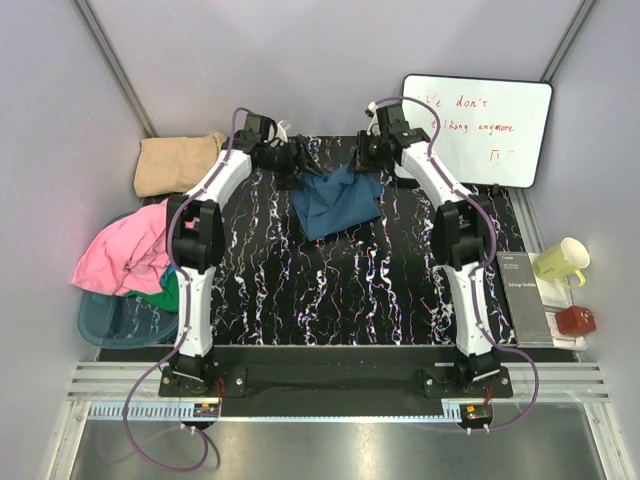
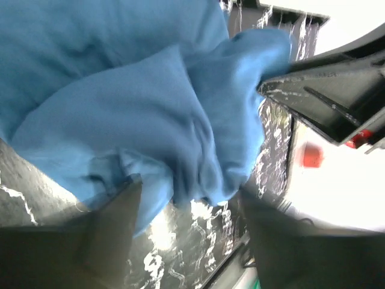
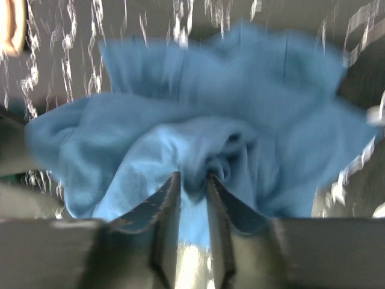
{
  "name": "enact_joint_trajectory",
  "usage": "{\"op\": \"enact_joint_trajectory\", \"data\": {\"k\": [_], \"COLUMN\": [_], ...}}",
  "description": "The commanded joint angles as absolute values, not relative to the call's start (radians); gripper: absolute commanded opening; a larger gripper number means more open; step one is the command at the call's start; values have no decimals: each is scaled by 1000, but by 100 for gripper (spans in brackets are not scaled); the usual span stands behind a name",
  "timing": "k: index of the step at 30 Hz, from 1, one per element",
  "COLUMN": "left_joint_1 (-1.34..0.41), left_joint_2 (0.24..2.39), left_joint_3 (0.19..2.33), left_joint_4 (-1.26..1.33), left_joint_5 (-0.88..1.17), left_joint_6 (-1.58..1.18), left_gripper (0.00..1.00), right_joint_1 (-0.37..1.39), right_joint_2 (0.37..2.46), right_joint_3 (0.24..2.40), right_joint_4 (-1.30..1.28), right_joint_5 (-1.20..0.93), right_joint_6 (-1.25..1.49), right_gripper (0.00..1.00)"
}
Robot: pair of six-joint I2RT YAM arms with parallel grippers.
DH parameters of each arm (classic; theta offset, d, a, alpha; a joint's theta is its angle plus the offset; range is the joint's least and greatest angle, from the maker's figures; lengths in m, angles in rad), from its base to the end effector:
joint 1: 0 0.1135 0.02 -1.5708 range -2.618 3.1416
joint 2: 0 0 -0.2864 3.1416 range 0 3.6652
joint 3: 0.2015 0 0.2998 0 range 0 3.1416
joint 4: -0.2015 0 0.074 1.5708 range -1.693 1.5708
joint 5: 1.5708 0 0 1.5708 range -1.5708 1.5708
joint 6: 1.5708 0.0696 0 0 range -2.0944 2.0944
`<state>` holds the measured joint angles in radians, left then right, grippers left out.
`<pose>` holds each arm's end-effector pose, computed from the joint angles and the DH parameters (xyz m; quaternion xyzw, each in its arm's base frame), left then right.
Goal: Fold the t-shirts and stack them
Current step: Fold the long partially folded tshirt into a neat square
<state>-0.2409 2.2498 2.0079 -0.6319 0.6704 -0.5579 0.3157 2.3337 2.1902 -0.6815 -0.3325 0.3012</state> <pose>0.5548 -0.1808 0.2257 -0.0292 0.8942 -0.4103 0.1769 0.5748 0.2116 0.2352 -0.0669 0.9180 0.2559 0.2956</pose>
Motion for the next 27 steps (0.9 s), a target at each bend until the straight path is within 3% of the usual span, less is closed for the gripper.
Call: {"op": "enact_joint_trajectory", "data": {"k": [1,2,8,13,21,24,25,27], "left_joint_1": [-201,-198,-196,-206,-206,-204,-204,-204], "left_joint_2": [2301,2298,2165,2019,2023,2104,2129,2190], "left_joint_3": [2092,2086,1901,1748,1793,1883,1908,1971], "left_joint_4": [-522,-508,-456,-460,-528,-570,-589,-606], "left_joint_5": [747,747,715,667,565,558,567,580], "left_joint_6": [-647,-652,-571,-494,-483,-483,-491,-506], "left_gripper": [99,99,99,99,98,83,48,11], "right_joint_1": [301,299,298,293,270,252,247,238], "right_joint_2": [2482,2552,2741,2596,2326,2287,2290,2315], "right_joint_3": [2429,2530,2818,2691,2439,2390,2388,2399], "right_joint_4": [-672,-678,-673,-652,-647,-670,-692,-715], "right_joint_5": [-330,-331,-238,-184,-155,-162,-173,-233], "right_joint_6": [290,294,328,334,302,314,319,325], "right_gripper": [40,50,81,87,89,86,79,60]}}
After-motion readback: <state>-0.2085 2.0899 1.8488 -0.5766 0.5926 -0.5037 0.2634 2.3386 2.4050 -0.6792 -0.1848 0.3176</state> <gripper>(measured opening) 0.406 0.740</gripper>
